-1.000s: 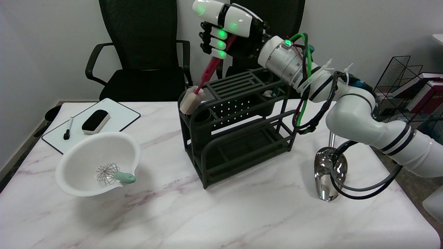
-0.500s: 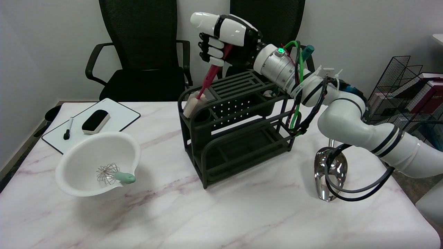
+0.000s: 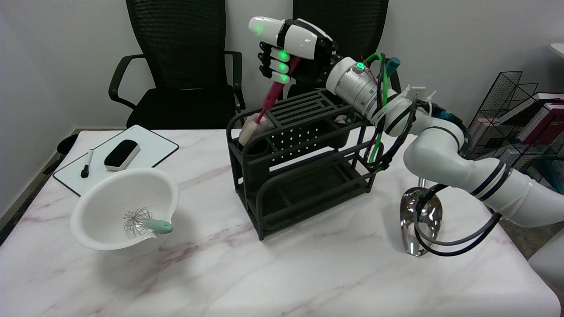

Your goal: Place the pink sponge bottle brush into the kitchen storage rack.

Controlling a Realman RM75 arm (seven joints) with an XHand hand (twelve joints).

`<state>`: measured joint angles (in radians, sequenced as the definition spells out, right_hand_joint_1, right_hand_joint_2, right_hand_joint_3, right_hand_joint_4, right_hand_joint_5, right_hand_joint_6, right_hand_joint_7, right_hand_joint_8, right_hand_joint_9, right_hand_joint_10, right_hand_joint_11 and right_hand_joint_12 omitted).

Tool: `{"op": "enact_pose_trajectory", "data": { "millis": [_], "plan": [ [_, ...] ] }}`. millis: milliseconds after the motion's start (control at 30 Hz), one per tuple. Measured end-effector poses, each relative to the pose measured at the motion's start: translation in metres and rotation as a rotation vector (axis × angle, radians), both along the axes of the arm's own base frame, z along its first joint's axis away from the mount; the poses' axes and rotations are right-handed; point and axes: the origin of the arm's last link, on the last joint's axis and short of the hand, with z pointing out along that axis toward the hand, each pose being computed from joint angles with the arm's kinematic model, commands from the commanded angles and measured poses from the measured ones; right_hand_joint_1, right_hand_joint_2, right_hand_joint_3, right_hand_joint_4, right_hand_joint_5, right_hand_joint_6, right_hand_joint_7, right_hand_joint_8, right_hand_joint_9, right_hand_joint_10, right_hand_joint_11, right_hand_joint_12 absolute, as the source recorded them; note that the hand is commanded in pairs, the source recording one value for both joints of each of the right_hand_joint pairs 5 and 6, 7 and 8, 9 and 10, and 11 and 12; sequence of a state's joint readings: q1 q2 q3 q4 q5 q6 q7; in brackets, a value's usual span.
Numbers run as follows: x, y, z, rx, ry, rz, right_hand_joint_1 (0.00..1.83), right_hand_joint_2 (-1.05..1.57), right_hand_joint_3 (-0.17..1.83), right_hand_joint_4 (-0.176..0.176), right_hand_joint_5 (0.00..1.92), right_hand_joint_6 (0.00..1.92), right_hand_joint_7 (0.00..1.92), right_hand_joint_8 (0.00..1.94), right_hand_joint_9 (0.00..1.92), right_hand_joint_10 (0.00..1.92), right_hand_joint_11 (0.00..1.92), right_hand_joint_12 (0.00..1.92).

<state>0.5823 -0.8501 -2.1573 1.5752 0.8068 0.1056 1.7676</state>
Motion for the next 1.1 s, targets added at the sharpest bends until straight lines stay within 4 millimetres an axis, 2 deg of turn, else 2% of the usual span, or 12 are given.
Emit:
{"op": "enact_pose_trajectory", "data": {
  "millis": [567, 1100],
  "plan": [
    [-0.011, 0.011, 0.015, -0.03, -0.019, -0.016, 1.05, 1.57, 0.31, 0.0, 1.92, 1.92, 1.92, 1.92, 1.92, 1.92, 1.92, 1.92],
    [-0.014, 0.013, 0.015, -0.03, -0.023, -0.025, 1.05, 1.57, 0.31, 0.0, 1.92, 1.92, 1.92, 1.92, 1.92, 1.92, 1.92, 1.92]
  ]
}}
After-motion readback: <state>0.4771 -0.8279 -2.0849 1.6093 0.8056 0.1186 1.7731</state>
